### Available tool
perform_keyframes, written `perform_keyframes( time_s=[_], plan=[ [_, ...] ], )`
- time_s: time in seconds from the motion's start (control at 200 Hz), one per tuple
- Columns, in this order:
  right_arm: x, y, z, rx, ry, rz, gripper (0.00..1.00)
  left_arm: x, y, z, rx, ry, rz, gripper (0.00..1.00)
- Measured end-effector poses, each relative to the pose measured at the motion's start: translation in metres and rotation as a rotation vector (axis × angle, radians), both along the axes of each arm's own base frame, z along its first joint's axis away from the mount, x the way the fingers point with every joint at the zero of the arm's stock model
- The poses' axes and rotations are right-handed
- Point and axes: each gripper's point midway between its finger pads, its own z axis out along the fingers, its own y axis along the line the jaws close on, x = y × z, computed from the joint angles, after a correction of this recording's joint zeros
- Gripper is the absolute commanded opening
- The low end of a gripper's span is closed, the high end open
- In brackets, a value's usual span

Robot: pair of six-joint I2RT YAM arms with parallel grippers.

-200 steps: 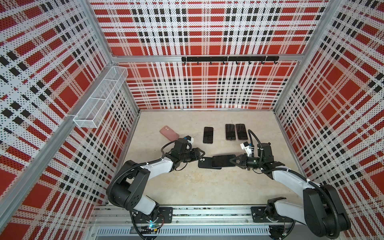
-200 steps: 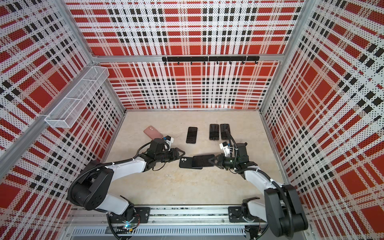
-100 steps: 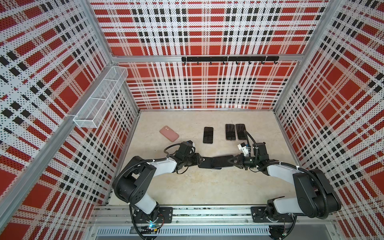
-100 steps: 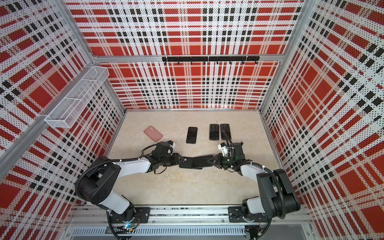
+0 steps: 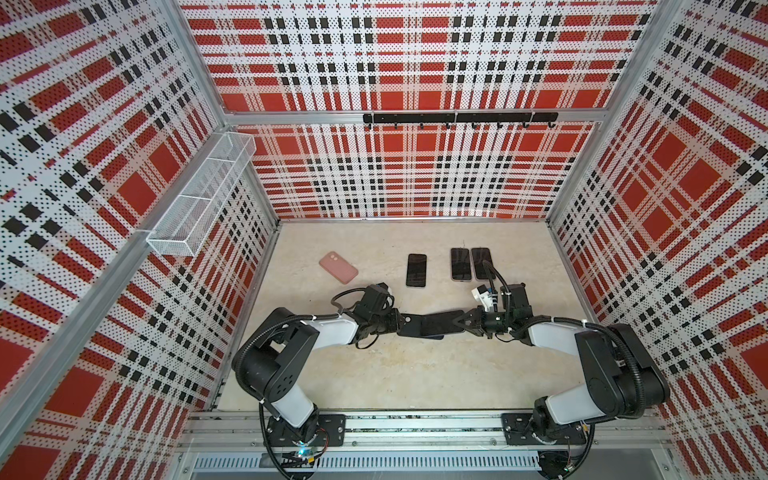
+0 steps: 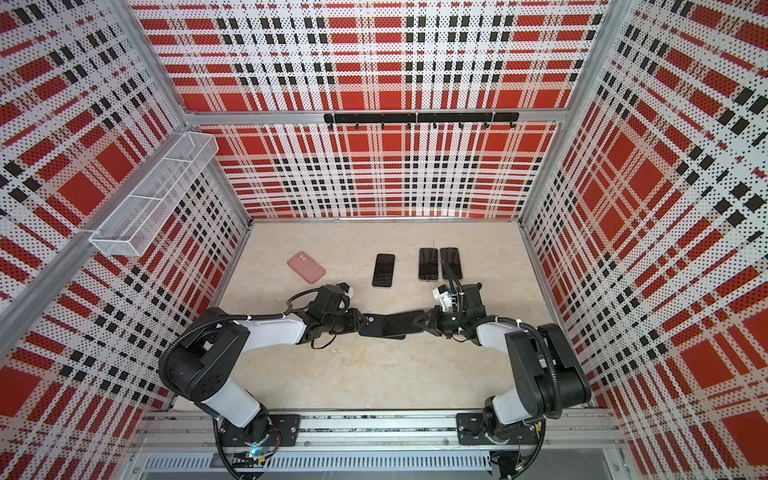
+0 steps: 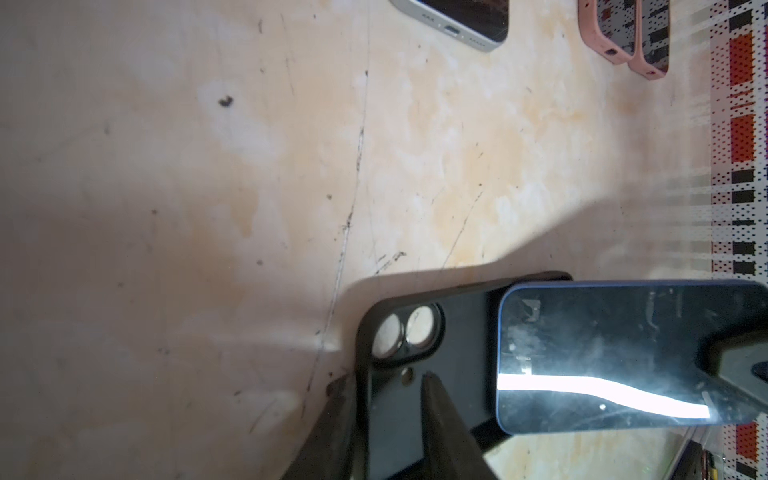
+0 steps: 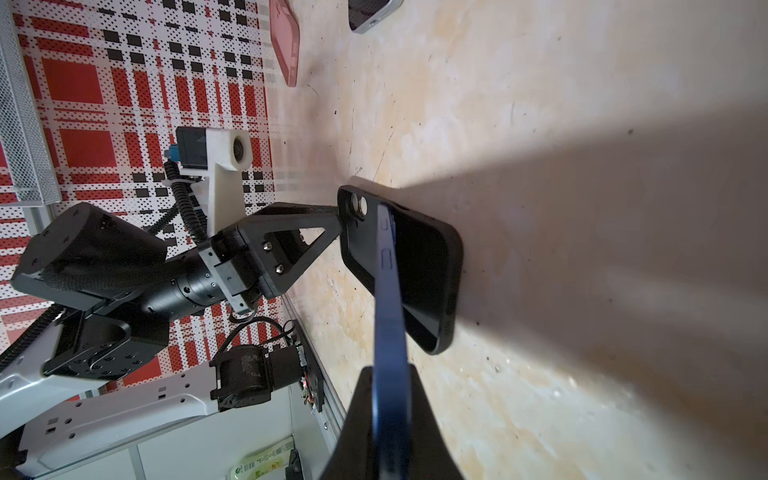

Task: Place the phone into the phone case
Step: 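Lower the phone's end into the black case beside the left gripper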

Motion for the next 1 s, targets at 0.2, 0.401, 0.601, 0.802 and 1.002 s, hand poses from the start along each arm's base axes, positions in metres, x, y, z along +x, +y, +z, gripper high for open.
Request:
perform_keyframes(
  time_s=[0.2, 0.401, 0.601, 0.802, 1.002],
  plan=[
    [0.002, 0.013, -0.003, 0.005, -0.014, 0.026, 0.00, 0.001, -0.003, 0.002, -0.008, -0.005, 0.011, 0.39],
    [0.002, 0.026, -0.007, 0.015, -0.029, 0.044, 0.00, -0.001, -0.011, 0.007, -0.054, -0.017, 0.003, 0.54],
    [0.005, 0.039, -0.012, 0.030, -0.034, 0.068, 0.00, -0.001, -0.014, 0.009, -0.074, -0.015, 0.004, 0.54],
    [0.010, 0.053, -0.013, 0.041, -0.036, 0.102, 0.00, -0.002, -0.015, 0.009, -0.076, -0.010, 0.001, 0.54],
    [0.014, 0.061, -0.014, 0.043, -0.041, 0.118, 0.00, 0.001, -0.011, 0.008, -0.056, -0.024, 0.024, 0.54]
  ],
)
